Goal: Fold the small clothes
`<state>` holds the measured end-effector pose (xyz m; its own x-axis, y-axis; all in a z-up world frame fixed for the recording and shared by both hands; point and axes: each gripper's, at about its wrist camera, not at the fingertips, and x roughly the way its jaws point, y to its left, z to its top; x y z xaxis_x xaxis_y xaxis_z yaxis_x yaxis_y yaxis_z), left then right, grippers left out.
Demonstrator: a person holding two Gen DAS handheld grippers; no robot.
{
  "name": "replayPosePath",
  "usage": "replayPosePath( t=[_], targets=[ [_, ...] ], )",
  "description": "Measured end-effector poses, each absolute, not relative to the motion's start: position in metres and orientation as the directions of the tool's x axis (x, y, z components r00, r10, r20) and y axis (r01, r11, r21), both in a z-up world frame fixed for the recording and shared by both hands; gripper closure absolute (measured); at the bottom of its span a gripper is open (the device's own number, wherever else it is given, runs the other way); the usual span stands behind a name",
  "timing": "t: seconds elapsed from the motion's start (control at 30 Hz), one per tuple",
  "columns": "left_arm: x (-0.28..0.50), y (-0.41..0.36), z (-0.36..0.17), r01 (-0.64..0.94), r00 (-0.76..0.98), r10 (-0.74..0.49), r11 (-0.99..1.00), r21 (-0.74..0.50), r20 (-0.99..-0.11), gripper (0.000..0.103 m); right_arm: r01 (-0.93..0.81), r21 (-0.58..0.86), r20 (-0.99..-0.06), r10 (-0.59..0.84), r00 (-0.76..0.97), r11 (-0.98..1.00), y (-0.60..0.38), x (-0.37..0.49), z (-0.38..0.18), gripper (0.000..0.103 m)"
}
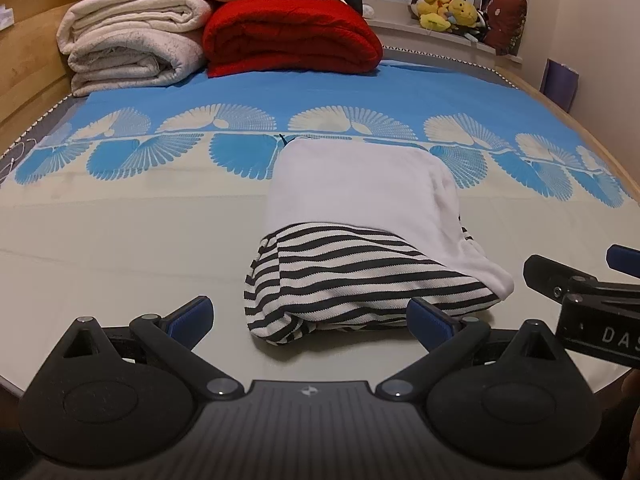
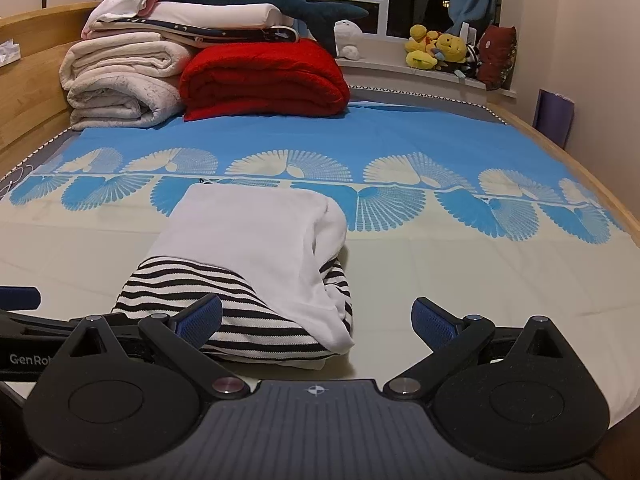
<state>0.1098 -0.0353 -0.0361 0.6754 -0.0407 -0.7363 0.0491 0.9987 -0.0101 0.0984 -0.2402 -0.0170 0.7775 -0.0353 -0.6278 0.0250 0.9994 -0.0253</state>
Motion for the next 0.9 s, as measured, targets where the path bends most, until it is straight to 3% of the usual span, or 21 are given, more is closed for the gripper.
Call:
replayPosePath(
  t=[0.9],
  targets=[
    [0.1107,-0.0396,-0.0403,0.048,0.659,-0.052,0.998,-0.026,-0.75,0.0,0.012,-0.032,-0.624,-0.03,0.781,0.999,-0.2425,0.0969,-0.0149,0.003]
  ],
)
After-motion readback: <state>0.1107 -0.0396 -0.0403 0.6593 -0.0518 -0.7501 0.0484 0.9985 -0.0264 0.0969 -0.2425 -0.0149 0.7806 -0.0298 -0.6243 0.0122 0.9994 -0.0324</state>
